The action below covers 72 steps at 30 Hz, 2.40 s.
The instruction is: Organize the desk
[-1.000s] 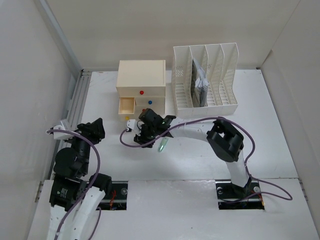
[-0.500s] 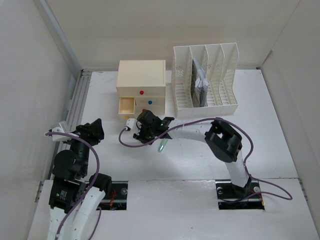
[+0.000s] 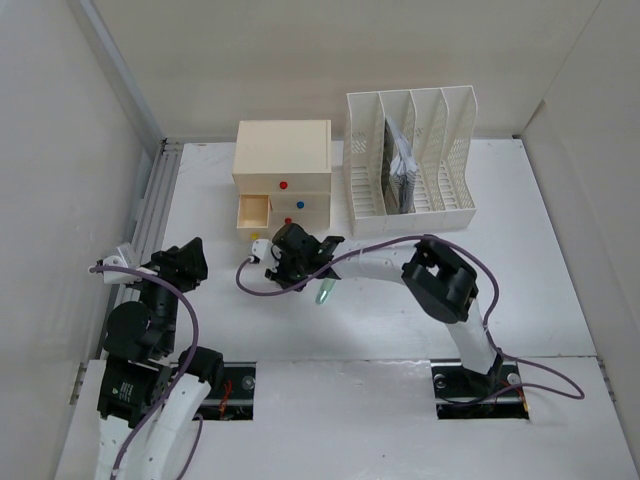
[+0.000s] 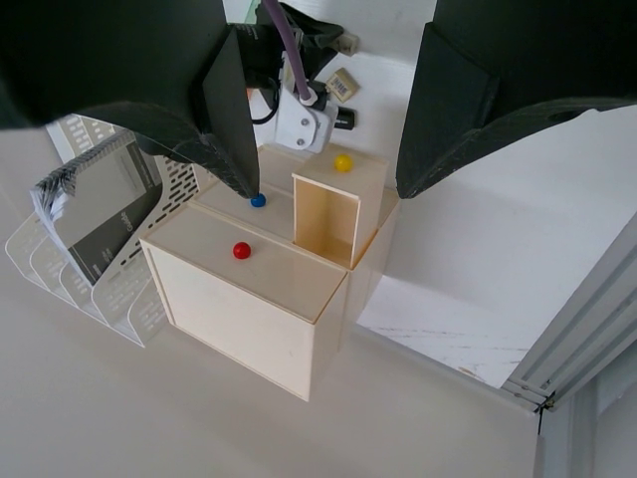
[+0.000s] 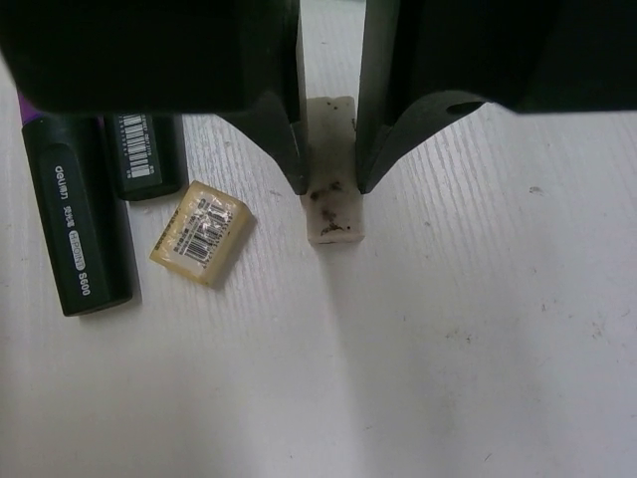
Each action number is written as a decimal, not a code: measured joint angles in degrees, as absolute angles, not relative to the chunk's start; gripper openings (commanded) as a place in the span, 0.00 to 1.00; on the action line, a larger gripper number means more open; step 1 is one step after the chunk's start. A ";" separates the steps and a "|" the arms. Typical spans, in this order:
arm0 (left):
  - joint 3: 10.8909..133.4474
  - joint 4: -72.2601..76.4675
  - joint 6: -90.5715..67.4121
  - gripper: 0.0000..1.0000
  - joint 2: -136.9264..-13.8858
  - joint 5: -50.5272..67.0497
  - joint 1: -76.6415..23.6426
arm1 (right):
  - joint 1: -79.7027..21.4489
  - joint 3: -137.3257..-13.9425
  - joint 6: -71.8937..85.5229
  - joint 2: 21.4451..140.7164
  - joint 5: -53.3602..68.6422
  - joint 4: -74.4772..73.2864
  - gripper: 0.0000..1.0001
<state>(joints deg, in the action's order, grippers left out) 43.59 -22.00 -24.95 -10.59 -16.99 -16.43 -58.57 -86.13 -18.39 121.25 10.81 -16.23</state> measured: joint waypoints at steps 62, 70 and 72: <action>43.51 -21.63 -24.88 0.54 -9.39 -16.78 -16.43 | -54.22 -107.53 -29.43 114.28 17.54 -22.61 0.10; 43.42 -21.17 -24.88 0.54 -9.08 -16.71 -16.43 | -46.87 -96.75 -40.99 108.36 37.50 -27.16 0.17; 43.35 -20.99 -24.88 0.54 -9.08 -16.73 -16.43 | -46.94 -95.50 -40.84 111.35 37.56 -26.61 0.17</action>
<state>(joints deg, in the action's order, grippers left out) 43.35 -20.99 -24.88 -9.08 -16.73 -16.43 -46.94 -95.50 -40.84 111.35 37.56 -26.61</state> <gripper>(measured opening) 0.542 0.163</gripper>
